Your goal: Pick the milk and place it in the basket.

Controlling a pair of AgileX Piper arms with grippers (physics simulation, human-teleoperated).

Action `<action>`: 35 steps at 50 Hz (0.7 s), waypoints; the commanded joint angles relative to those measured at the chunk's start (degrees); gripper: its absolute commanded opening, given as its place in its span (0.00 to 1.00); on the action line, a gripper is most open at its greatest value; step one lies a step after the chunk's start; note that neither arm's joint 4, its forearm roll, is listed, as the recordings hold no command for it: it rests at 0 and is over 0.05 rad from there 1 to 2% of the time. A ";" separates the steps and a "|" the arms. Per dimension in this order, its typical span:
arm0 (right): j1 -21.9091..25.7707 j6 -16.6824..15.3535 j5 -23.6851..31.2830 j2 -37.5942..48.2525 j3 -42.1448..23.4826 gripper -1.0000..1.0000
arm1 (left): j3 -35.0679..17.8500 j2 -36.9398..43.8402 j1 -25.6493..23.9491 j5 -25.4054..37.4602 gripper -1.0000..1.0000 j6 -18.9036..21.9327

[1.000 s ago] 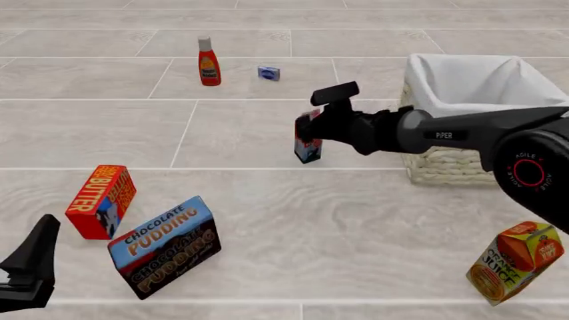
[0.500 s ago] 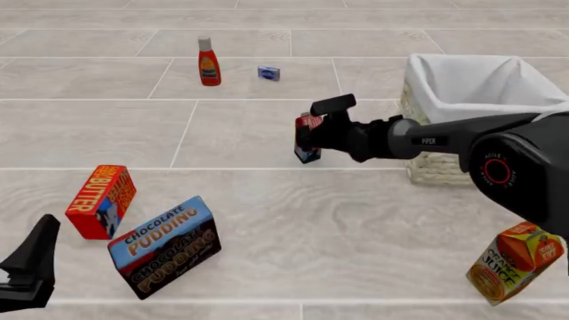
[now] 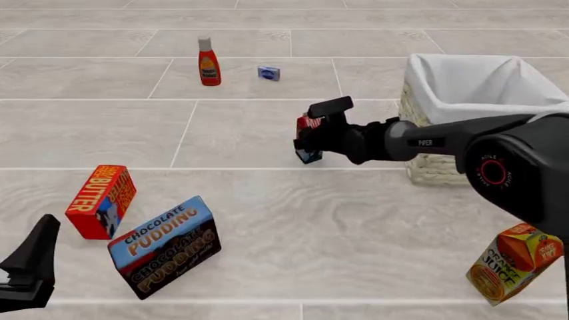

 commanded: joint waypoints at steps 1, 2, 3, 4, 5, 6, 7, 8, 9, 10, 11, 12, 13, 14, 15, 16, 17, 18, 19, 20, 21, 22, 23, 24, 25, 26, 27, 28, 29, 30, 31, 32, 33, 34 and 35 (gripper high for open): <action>0.34 -0.10 -0.66 -4.72 2.55 0.00 | 0.00 0.00 0.00 0.00 1.00 0.00; 0.29 -0.27 -0.94 -5.49 3.06 0.00 | 0.00 0.00 0.00 0.00 1.00 0.00; 0.32 -0.35 -0.81 -6.22 3.36 0.00 | 0.00 0.00 0.00 0.00 1.00 0.00; 0.34 -0.56 -0.93 -7.34 4.00 0.00 | 0.00 0.00 0.00 0.00 1.00 0.00; 0.36 -0.81 -0.96 -8.20 4.50 0.00 | 0.00 0.00 0.00 0.00 1.00 0.00; 0.39 -0.93 -0.98 -9.08 4.94 0.00 | 0.00 0.00 0.00 0.00 1.00 0.00; 0.39 -0.93 -0.98 -9.08 4.95 0.00 | 0.00 0.00 0.00 0.00 1.00 0.00; 0.44 -0.98 -0.96 -10.24 5.50 0.00 | 0.00 0.00 0.00 0.00 1.00 0.00; 0.43 -1.15 -0.93 -11.01 5.85 0.00 | 0.00 0.00 0.00 0.00 1.00 0.00; 0.44 -1.38 -0.86 -13.02 6.81 0.00 | 0.00 0.00 0.00 0.00 1.00 0.00; 0.44 -1.51 -0.65 -13.66 7.01 0.00 | 0.00 0.00 0.00 0.00 1.00 0.00; 0.39 -1.71 -0.43 -14.67 7.35 0.00 | 0.00 0.00 0.00 0.00 1.00 0.00; 0.39 -1.71 -0.43 -14.67 7.36 0.00 | 0.00 0.00 0.00 0.00 1.00 0.00; 0.36 -1.85 0.02 -16.22 7.76 0.00 | 0.00 0.00 0.00 0.00 1.00 0.00; 0.36 -1.85 0.02 -16.23 7.77 0.00 | 0.00 0.00 0.00 0.00 1.00 0.00; 0.32 -1.88 0.33 -17.17 7.95 0.00 | 0.00 0.00 0.00 0.00 1.00 0.00; 0.14 -2.04 0.50 -17.92 8.11 0.00 | 0.00 0.00 0.00 0.00 1.00 0.00; 0.04 -2.22 0.99 -18.93 8.20 0.00 | 0.00 0.00 0.00 0.00 1.00 0.00; -0.10 -2.32 1.16 -19.61 8.30 0.00 | 0.00 0.00 0.00 0.00 1.00 0.00; -0.23 -2.38 1.50 -20.38 8.39 0.00 | 0.00 0.00 0.00 0.00 1.00 0.00; -0.36 -2.53 1.96 -21.50 8.57 0.00 | 0.00 0.00 0.00 0.00 1.00 0.00; -0.53 -2.59 2.23 -22.23 8.67 0.00 | 0.00 0.00 0.00 0.00 1.00 0.00; -0.53 -2.59 2.24 -22.24 8.68 0.00 | 0.00 0.00 0.00 0.00 1.00 0.00; -0.93 -2.72 3.05 -24.29 8.97 0.00 | 0.00 0.00 0.00 0.00 1.00 0.00; -0.93 -2.72 3.05 -24.30 8.98 0.00 | 0.00 0.00 0.00 0.00 1.00 0.00; -1.10 -2.77 3.39 -24.93 9.00 0.00 | 0.00 0.00 0.00 0.00 1.00 0.00; -1.39 -2.75 3.85 -25.81 9.02 0.00 | 0.00 0.00 0.00 0.00 1.00 0.00; -1.56 -2.72 4.09 -26.32 9.06 0.00 | 0.00 0.00 0.00 0.00 1.00 0.00; -1.67 -2.54 4.43 -26.79 9.05 0.00 | 0.00 0.00 0.00 0.00 1.00 0.00; -1.81 -2.36 4.81 -27.13 8.99 0.00 | 0.00 0.00 0.00 0.00 1.00 0.00; -1.92 -2.48 5.14 -27.47 8.96 0.00 | 0.00 0.00 0.00 0.00 1.00 0.00; -2.13 -2.80 5.42 -27.79 8.90 0.00 | 0.00 0.00 0.00 0.00 1.00 0.00; -2.31 -2.77 5.96 -28.35 8.68 0.00 | 0.00 0.00 0.00 0.00 1.00 0.00; -2.49 -2.50 6.21 -28.71 8.50 0.00 | 0.00 0.00 0.00 0.00 1.00 0.00; -2.49 -2.50 6.21 -28.71 8.49 0.00 | 0.00 0.00 0.00 0.00 1.00 0.00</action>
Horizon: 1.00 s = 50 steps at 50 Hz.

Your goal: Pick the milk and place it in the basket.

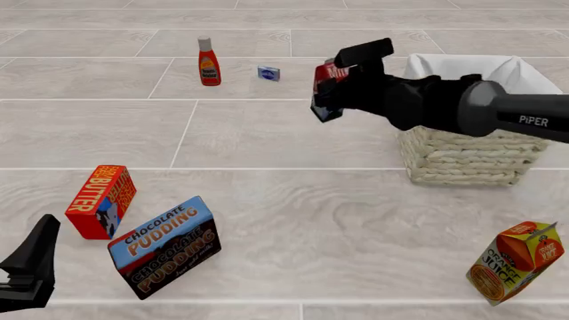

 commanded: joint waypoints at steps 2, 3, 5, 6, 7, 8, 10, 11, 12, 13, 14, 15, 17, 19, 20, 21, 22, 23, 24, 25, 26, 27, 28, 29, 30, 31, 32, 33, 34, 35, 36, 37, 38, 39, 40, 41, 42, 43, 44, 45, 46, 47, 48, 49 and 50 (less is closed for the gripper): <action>-1.91 0.92 3.33 -7.37 -1.11 0.00 | 0.00 0.00 0.00 0.00 1.00 0.00; -2.20 1.02 3.64 -7.68 -1.38 0.00 | 0.00 0.00 0.00 0.00 1.00 0.00; -2.85 1.13 4.25 -8.25 -1.96 0.00 | 0.00 0.00 0.00 0.00 1.00 0.00; -3.12 1.08 4.47 -8.50 -2.14 0.00 | 0.00 0.00 0.00 0.00 1.00 0.00; -3.37 1.25 4.89 -8.94 -2.36 0.00 | 0.00 0.00 0.00 0.00 1.00 0.00; -3.37 1.25 4.89 -8.94 -2.36 0.00 | 0.00 0.00 0.00 0.00 1.00 0.00; -4.26 0.97 5.57 -10.12 -2.63 0.00 | 0.00 0.00 0.00 0.00 1.00 0.00; -4.61 0.83 5.85 -10.49 -2.77 0.00 | 0.00 0.00 0.00 0.00 1.00 0.00; -4.61 0.83 5.85 -10.49 -2.77 0.00 | 0.00 0.00 0.00 0.00 1.00 0.00; -4.98 0.62 6.15 -11.11 -2.87 0.00 | 0.00 0.00 0.00 0.00 1.00 0.00; -5.43 0.51 6.30 -11.47 -2.98 0.00 | 0.00 0.00 0.00 0.00 1.00 0.00; -6.38 0.52 6.54 -12.08 -3.21 0.00 | 0.00 0.00 0.00 0.00 1.00 0.00; -7.05 0.69 6.92 -12.85 -3.42 0.00 | 0.00 0.00 0.00 0.00 1.00 0.00; -8.18 0.63 7.32 -13.57 -3.77 0.00 | 0.00 0.00 0.00 0.00 1.00 0.00; -8.49 0.67 7.48 -13.83 -3.84 0.00 | 0.00 0.00 0.00 0.00 1.00 0.00; -9.09 0.48 7.61 -14.24 -3.85 0.00 | 0.00 0.00 0.00 0.00 1.00 0.00; -9.09 0.48 7.61 -14.24 -3.85 0.00 | 0.00 0.00 0.00 0.00 1.00 0.00; -9.65 0.15 7.64 -14.60 -3.82 0.00 | 0.00 0.00 0.00 0.00 1.00 0.00; -9.87 0.12 7.73 -15.00 -3.73 0.00 | 0.00 0.00 0.00 0.00 1.00 0.00; -10.17 0.37 7.82 -15.68 -3.59 0.00 | 0.00 0.00 0.00 0.00 1.00 0.00; -10.37 0.31 7.88 -16.01 -3.51 0.00 | 0.00 0.00 0.00 0.00 1.00 0.00; -10.77 0.31 7.98 -16.57 -3.41 0.00 | 0.00 0.00 0.00 0.00 1.00 0.00; -10.91 0.31 8.22 -16.79 -3.45 0.00 | 0.00 0.00 0.00 0.00 1.00 0.00; -11.19 0.22 8.32 -16.96 -3.46 0.00 | 0.00 0.00 0.00 0.00 1.00 0.00; -12.08 -0.37 8.41 -17.16 -3.47 0.00 | 0.00 0.00 0.00 0.00 1.00 0.00; -12.58 -0.58 8.47 -17.23 -3.48 0.00 | 0.00 0.00 0.00 0.00 1.00 0.00; -12.87 -0.50 8.58 -17.38 -3.45 0.00 | 0.00 0.00 0.00 0.00 1.00 0.00; -13.31 -0.50 8.82 -17.38 -3.48 0.00 | 0.00 0.00 0.00 0.00 1.00 0.00; -13.31 -0.50 8.83 -17.38 -3.48 0.00 | 0.00 0.00 0.00 0.00 1.00 0.00; -13.79 -0.57 8.90 -17.41 -3.46 0.00 | 0.00 0.00 0.00 0.00 1.00 0.00; -14.45 -0.53 9.03 -17.56 -3.46 0.00 | 0.00 0.00 0.00 0.00 1.00 0.00; -14.79 -0.57 9.08 -17.80 -3.41 0.00 | 0.00 0.00 0.00 0.00 1.00 0.00; -14.97 -0.51 9.25 -17.95 -3.41 0.00 | 0.00 0.00 0.00 0.00 1.00 0.00; -15.33 -0.35 9.42 -18.29 -3.37 0.00 | 0.00 0.00 0.00 0.00 1.00 0.00; -15.62 -0.39 9.52 -18.52 -3.35 0.00 | 0.00 0.00 0.00 0.00 1.00 0.00; -16.10 -0.38 9.78 -18.85 -3.40 0.00 | 0.00 0.00 0.00 0.00 1.00 0.00; -16.10 -0.38 9.78 -18.85 -3.40 0.00 | 0.00 0.00 0.00 0.00 1.00 0.00; -16.32 -0.39 9.83 -18.93 -3.42 0.00 | 0.00 0.00 0.00 0.00 1.00 0.00; -16.85 -0.68 9.85 -18.85 -3.48 0.00 | 0.00 0.00 0.00 0.00 1.00 0.00; -17.09 -0.74 9.87 -18.84 -3.48 0.00 | 0.00 0.00 0.00 0.00 1.00 0.00; -17.30 -0.82 9.90 -18.78 -3.48 0.00 | 0.00 0.00 0.00 0.00 1.00 0.00; -17.65 -0.92 9.86 -18.71 -3.40 0.00 | 0.00 0.00 0.00 0.00 1.00 0.00; -17.83 -1.00 10.01 -18.66 -3.41 0.00 | 0.00 0.00 0.00 0.00 1.00 0.00; -17.99 -0.94 10.01 -18.64 -3.34 0.00 | 0.00 0.00 0.00 0.00 1.00 0.00; -18.43 -0.95 9.97 -18.61 -3.27 0.00 | 0.00 0.00 0.00 0.00 1.00 0.00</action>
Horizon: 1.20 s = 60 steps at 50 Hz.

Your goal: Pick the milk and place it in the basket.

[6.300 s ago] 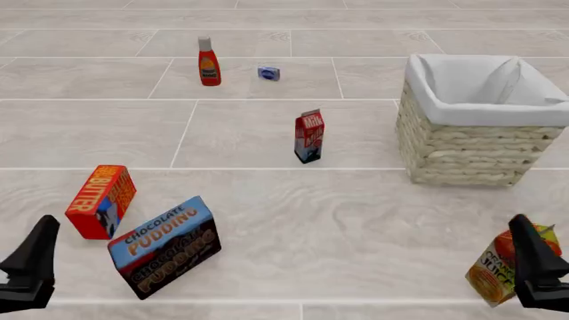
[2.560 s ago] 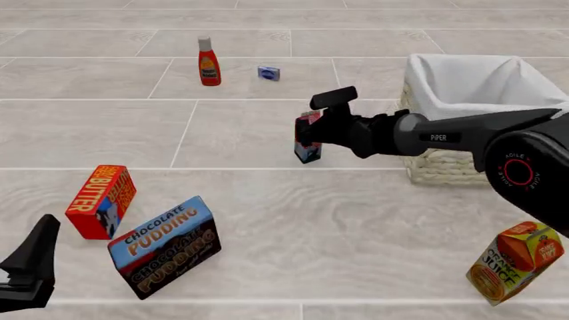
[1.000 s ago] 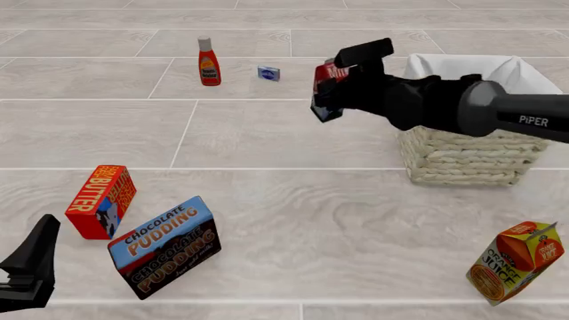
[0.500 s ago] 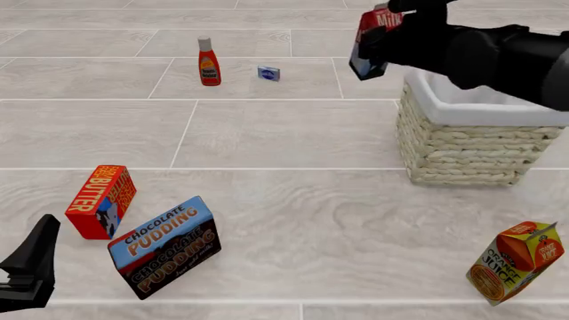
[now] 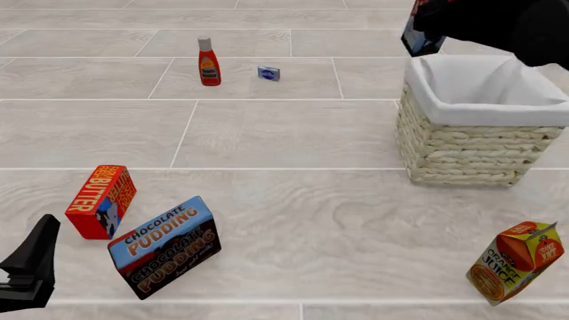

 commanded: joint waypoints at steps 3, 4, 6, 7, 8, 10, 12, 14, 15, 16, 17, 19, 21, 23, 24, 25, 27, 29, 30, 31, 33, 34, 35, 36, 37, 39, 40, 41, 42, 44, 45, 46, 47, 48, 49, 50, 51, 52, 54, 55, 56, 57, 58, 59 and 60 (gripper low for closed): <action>-4.30 0.47 0.28 -1.70 -0.56 0.00 | 0.00 0.00 0.00 0.00 1.00 0.00; -4.52 0.44 0.33 -1.78 -0.49 0.00 | 0.00 0.00 0.00 0.00 1.00 0.00; -5.07 0.21 0.25 -1.58 -0.24 0.00 | 0.00 0.00 0.00 0.00 1.00 0.00; -5.52 -0.06 0.21 -1.37 -0.13 0.00 | 0.00 0.00 0.00 0.00 1.00 0.00; -5.79 -0.14 0.20 -1.21 -0.09 0.00 | 0.00 0.00 0.00 0.00 1.00 0.00; -6.50 -0.38 0.13 -0.96 0.00 0.00 | 0.00 0.00 0.00 0.00 1.00 0.00; -7.01 -0.50 0.08 -0.58 -0.03 0.00 | 0.00 0.00 0.00 0.00 1.00 0.00; -7.55 -0.59 -0.02 -0.20 0.03 0.00 | 0.00 0.00 0.00 0.00 1.00 0.00; -7.71 -0.64 0.03 -0.09 0.02 0.00 | 0.00 0.00 0.00 0.00 1.00 0.00; -7.71 -0.64 0.03 -0.09 0.02 0.00 | 0.00 0.00 0.00 0.00 1.00 0.00; -8.11 -0.97 -0.10 0.65 0.03 0.00 | 0.00 0.00 0.00 0.00 1.00 0.00; -8.82 -1.49 -0.13 1.05 0.03 0.00 | 0.00 0.00 0.00 0.00 1.00 0.00; -9.41 -1.58 -0.21 1.50 0.01 0.00 | 0.00 0.00 0.00 0.00 1.00 0.00; -9.54 -1.51 -0.31 1.78 0.01 0.00 | 0.00 0.00 0.00 0.00 1.00 0.00; -9.58 -1.24 -0.25 2.01 -0.03 0.00 | 0.00 0.00 0.00 0.00 1.00 0.00; -9.91 -1.19 -0.40 2.34 0.04 0.00 | 0.00 0.00 0.00 0.00 1.00 0.00; -10.38 -1.29 -0.75 3.03 0.23 0.00 | 0.00 0.00 0.00 0.00 1.00 0.00; -10.74 -1.35 -0.91 3.64 0.20 0.00 | 0.00 0.00 0.00 0.00 1.00 0.00; -10.76 -1.38 -1.02 3.83 0.33 0.00 | 0.00 0.00 0.00 0.00 1.00 0.00; -10.74 -1.37 -1.05 4.10 0.34 0.00 | 0.00 0.00 0.00 0.00 1.00 0.00; -10.98 -1.60 -0.95 4.65 0.08 0.00 | 0.00 0.00 0.00 0.00 1.00 0.00; -11.05 -1.55 -0.91 4.89 -0.07 0.00 | 0.00 0.00 0.00 0.00 1.00 0.00; -11.05 -1.55 -0.91 4.89 -0.07 0.00 | 0.00 0.00 0.00 0.00 1.00 0.00; -11.35 -1.63 -0.89 5.42 -0.38 0.00 | 0.00 0.00 0.00 0.00 1.00 0.00; -11.48 -1.73 -0.82 5.64 -0.54 0.00 | 0.00 0.00 0.00 0.00 1.00 0.00; -11.62 -1.75 -0.76 5.95 -0.74 0.00 | 0.00 0.00 0.00 0.00 1.00 0.00; -11.76 -1.84 -0.69 6.15 -0.85 0.00 | 0.00 0.00 0.00 0.00 1.00 0.00; -11.91 -1.92 -0.64 6.48 -1.03 0.00 | 0.00 0.00 0.00 0.00 1.00 0.00; -12.06 -1.94 -0.61 6.60 -1.04 0.00 | 0.00 0.00 0.00 0.00 1.00 0.00; -12.59 -2.10 -0.62 6.94 -1.13 0.00 | 0.00 0.00 0.00 0.00 1.00 0.00; -12.59 -1.90 -0.60 7.06 -1.17 0.00 | 0.00 0.00 0.00 0.00 1.00 0.00; -12.71 -1.95 -0.61 7.22 -1.19 0.00 | 0.00 0.00 0.00 0.00 1.00 0.00; -12.71 -1.95 -0.61 7.22 -1.19 0.00 | 0.00 0.00 0.00 0.00 1.00 0.00; -13.25 -2.31 -0.69 7.85 -1.40 0.00 | 0.00 0.00 0.00 0.00 1.00 0.00; -13.25 -2.31 -0.69 7.85 -1.41 0.00 | 0.00 0.00 0.00 0.00 1.00 0.00; -13.44 -2.45 -0.52 8.40 -1.81 0.00 | 0.00 0.00 0.00 0.00 1.00 0.00; -13.72 -2.70 -0.54 8.94 -2.19 0.00 | 0.00 0.00 0.00 0.00 1.00 0.00; -14.08 -3.05 -0.39 9.43 -2.61 0.00 | 0.00 0.00 0.00 0.00 1.00 0.00; -14.07 -2.36 0.24 10.23 -3.63 0.00 | 0.00 0.00 0.00 0.00 1.00 0.00; -14.23 -2.32 0.32 10.70 -4.02 0.00 | 0.00 0.00 0.00 0.00 1.00 0.00; -14.38 -2.17 0.39 10.91 -4.19 0.00 | 0.00 0.00 0.00 0.00 1.00 0.00; -14.36 -2.02 0.38 11.20 -4.26 0.00 | 0.00 0.00 0.00 0.00 1.00 0.00; -14.36 -2.02 0.38 11.20 -4.26 0.00 | 0.00 0.00 0.00 0.00 1.00 0.00; -14.47 -2.00 0.46 11.98 -4.65 0.00 | 0.00 0.00 0.00 0.00 1.00 0.00; -14.54 -2.07 0.49 12.38 -4.83 0.00 | 0.00 0.00 0.00 0.00 1.00 0.00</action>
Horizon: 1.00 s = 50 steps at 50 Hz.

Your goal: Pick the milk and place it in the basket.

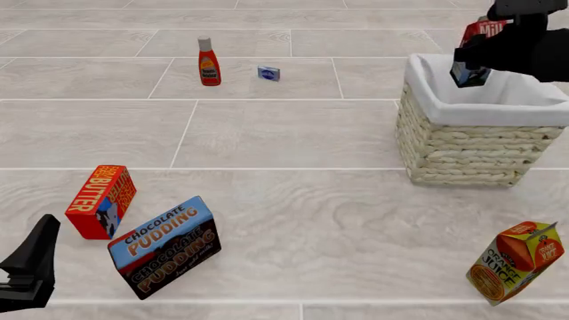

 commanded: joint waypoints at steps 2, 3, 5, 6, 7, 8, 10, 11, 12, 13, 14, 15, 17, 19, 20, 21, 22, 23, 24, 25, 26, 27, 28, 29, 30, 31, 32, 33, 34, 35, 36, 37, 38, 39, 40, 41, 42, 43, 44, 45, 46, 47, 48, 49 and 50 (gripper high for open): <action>-1.27 1.31 0.41 3.12 -3.43 0.00 | 0.00 0.00 0.00 0.00 1.00 0.00; -1.41 1.18 0.45 3.74 -3.63 0.00 | 0.00 0.00 0.00 0.00 1.00 0.00; -1.47 1.59 0.60 4.41 -4.02 0.00 | 0.00 0.00 0.00 0.00 1.00 0.00; -1.60 1.68 0.68 4.80 -4.20 0.00 | 0.00 0.00 0.00 0.00 1.00 0.00; -1.60 1.81 0.58 5.08 -4.18 0.00 | 0.00 0.00 0.00 0.00 1.00 0.00; -1.60 1.81 0.58 5.08 -4.19 0.00 | 0.00 0.00 0.00 0.00 1.00 0.00; -1.83 1.74 0.56 5.82 -4.39 0.00 | 0.00 0.00 0.00 0.00 1.00 0.00; -1.87 1.74 0.66 6.05 -4.50 0.00 | 0.00 0.00 0.00 0.00 1.00 0.00; -1.90 1.83 0.67 6.16 -4.56 0.00 | 0.00 0.00 0.00 0.00 1.00 0.00; -2.03 1.77 0.78 6.46 -4.72 0.00 | 0.00 0.00 0.00 0.00 1.00 0.00; -2.03 1.77 0.78 6.46 -4.72 0.00 | 0.00 0.00 0.00 0.00 1.00 0.00; -2.19 1.71 0.97 7.21 -5.14 0.00 | 0.00 0.00 0.00 0.00 1.00 0.00; -2.39 1.57 1.13 7.84 -5.55 0.00 | 0.00 0.00 0.00 0.00 1.00 0.00; -2.41 1.67 1.35 8.27 -5.90 0.00 | 0.00 0.00 0.00 0.00 1.00 0.00; -2.51 1.62 1.45 8.52 -6.07 0.00 | 0.00 0.00 0.00 0.00 1.00 0.00; -2.77 1.53 1.68 8.90 -6.39 0.00 | 0.00 0.00 0.00 0.00 1.00 0.00; -2.85 1.55 1.71 9.10 -6.54 0.00 | 0.00 0.00 0.00 0.00 1.00 0.00; -2.92 1.62 1.74 9.31 -6.70 0.00 | 0.00 0.00 0.00 0.00 1.00 0.00; -3.13 1.60 1.77 9.76 -6.98 0.00 | 0.00 0.00 0.00 0.00 1.00 0.00; -3.24 1.51 1.85 10.02 -7.16 0.00 | 0.00 0.00 0.00 0.00 1.00 0.00; -3.41 1.44 1.96 10.21 -7.32 0.00 | 0.00 0.00 0.00 0.00 1.00 0.00; -3.61 1.24 2.08 10.49 -7.51 0.00 | 0.00 0.00 0.00 0.00 1.00 0.00; -3.71 1.09 2.14 10.72 -7.66 0.00 | 0.00 0.00 0.00 0.00 1.00 0.00; -3.82 1.00 2.17 11.28 -8.05 0.00 | 0.00 0.00 0.00 0.00 1.00 0.00; -3.89 1.00 2.22 11.54 -8.26 0.00 | 0.00 0.00 0.00 0.00 1.00 0.00; -3.95 1.05 2.24 11.69 -8.35 0.00 | 0.00 0.00 0.00 0.00 1.00 0.00; -3.99 1.19 2.24 11.94 -8.42 0.00 | 0.00 0.00 0.00 0.00 1.00 0.00; -3.99 1.19 2.24 11.94 -8.42 0.00 | 0.00 0.00 0.00 0.00 1.00 0.00; -4.11 1.29 2.01 12.26 -8.24 0.00 | 0.00 0.00 0.00 0.00 1.00 0.00; -4.18 1.46 1.90 12.56 -8.19 0.00 | 0.00 0.00 0.00 0.00 1.00 0.00; -4.22 1.47 1.83 12.85 -8.22 0.00 | 0.00 0.00 0.00 0.00 1.00 0.00; -4.31 1.40 1.80 13.27 -8.31 0.00 | 0.00 0.00 0.00 0.00 1.00 0.00; -4.31 1.40 1.80 13.28 -8.32 0.00 | 0.00 0.00 0.00 0.00 1.00 0.00; -4.38 1.52 1.68 13.91 -8.45 0.00 | 0.00 0.00 0.00 0.00 1.00 0.00; -4.38 1.52 1.68 13.91 -8.45 0.00 | 0.00 0.00 0.00 0.00 1.00 0.00; -4.44 1.61 1.47 14.39 -8.35 0.00 | 0.00 0.00 0.00 0.00 1.00 0.00; -4.44 1.58 1.44 14.58 -8.39 0.00 | 0.00 0.00 0.00 0.00 1.00 0.00; -4.44 1.68 1.47 14.70 -8.44 0.00 | 0.00 0.00 0.00 0.00 1.00 0.00; -4.43 1.68 1.51 14.74 -8.43 0.00 | 0.00 0.00 0.00 0.00 1.00 0.00; -4.44 1.74 1.39 14.95 -8.43 0.00 | 0.00 0.00 0.00 0.00 1.00 0.00; -4.45 1.74 1.36 15.16 -8.48 0.00 | 0.00 0.00 0.00 0.00 1.00 0.00; -4.42 1.73 1.40 15.47 -8.65 0.00 | 0.00 0.00 0.00 0.00 1.00 0.00; -4.47 1.74 1.38 15.61 -8.66 0.00 | 0.00 0.00 0.00 0.00 1.00 0.00; -4.45 1.74 1.39 15.74 -8.68 0.00 | 0.00 0.00 0.00 0.00 1.00 0.00; -4.42 1.76 1.37 15.85 -8.68 0.00 | 0.00 0.00 0.00 0.00 1.00 0.00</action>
